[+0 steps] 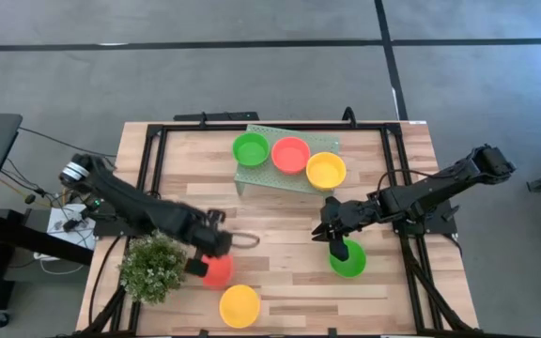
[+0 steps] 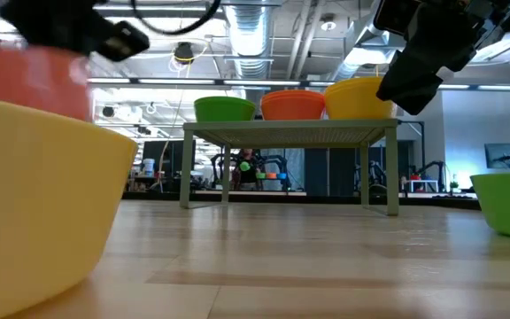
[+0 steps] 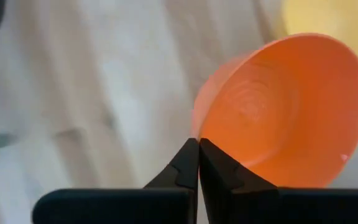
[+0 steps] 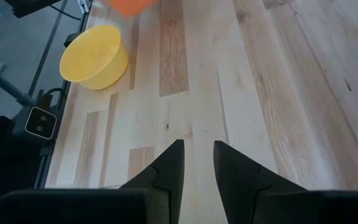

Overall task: Pick & Place Mini bowls
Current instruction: Stack the orange bowl on top of the orange bowls on the shelf

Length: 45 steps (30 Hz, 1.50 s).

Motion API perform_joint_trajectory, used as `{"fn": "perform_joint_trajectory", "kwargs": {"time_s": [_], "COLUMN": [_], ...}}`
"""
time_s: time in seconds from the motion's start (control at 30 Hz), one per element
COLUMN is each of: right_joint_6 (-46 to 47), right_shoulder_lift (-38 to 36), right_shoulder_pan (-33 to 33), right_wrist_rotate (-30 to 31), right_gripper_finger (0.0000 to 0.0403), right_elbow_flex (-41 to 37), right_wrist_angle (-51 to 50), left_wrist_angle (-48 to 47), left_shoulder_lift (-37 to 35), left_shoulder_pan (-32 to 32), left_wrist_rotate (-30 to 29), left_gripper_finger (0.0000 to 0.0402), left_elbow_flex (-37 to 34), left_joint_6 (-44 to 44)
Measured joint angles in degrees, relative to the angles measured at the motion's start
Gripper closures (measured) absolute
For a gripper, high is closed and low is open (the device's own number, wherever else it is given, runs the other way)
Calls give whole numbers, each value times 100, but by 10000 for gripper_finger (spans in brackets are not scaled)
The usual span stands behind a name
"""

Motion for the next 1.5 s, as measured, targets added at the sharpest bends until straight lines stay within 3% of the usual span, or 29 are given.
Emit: {"fn": "perform_joint_trajectory", "kwargs": {"time_s": [0.2,0.43,0.7,0.83,1.03,1.13,1.23,1.5], "right_joint_6": [-5,-4,-4,-4,-476,-749,-959,-1001], "right_shoulder_lift": [0,0,0,-68,-340,-482,-616,-723], "right_shoulder_pan": [-6,-7,-7,-7,191,387,463,550], "right_wrist_rotate": [0,0,0,-4,57,419,553,627], "right_gripper_finger": [321,321,321,321,321,321,321,321], "right_elbow_flex": [0,0,2,74,273,280,280,280], "right_wrist_angle": [7,20,173,114,17,-1,-7,-11], "left_wrist_angle": [-50,-29,394,808,952,950,925,819], "left_shoulder_lift": [-591,-331,283,564,858,920,997,1360], "left_shoulder_pan": [676,1129,2259,2934,3831,4215,4477,4718], "left_wrist_rotate": [-731,-1855,-1989,-1575,-1347,-733,-127,463], "left_gripper_finger": [397,397,397,397,398,398,398,398], "left_elbow_flex": [271,1637,3209,3522,3578,3578,3582,3582], "left_joint_6": [351,1730,2006,1905,903,347,-234,-625]}}
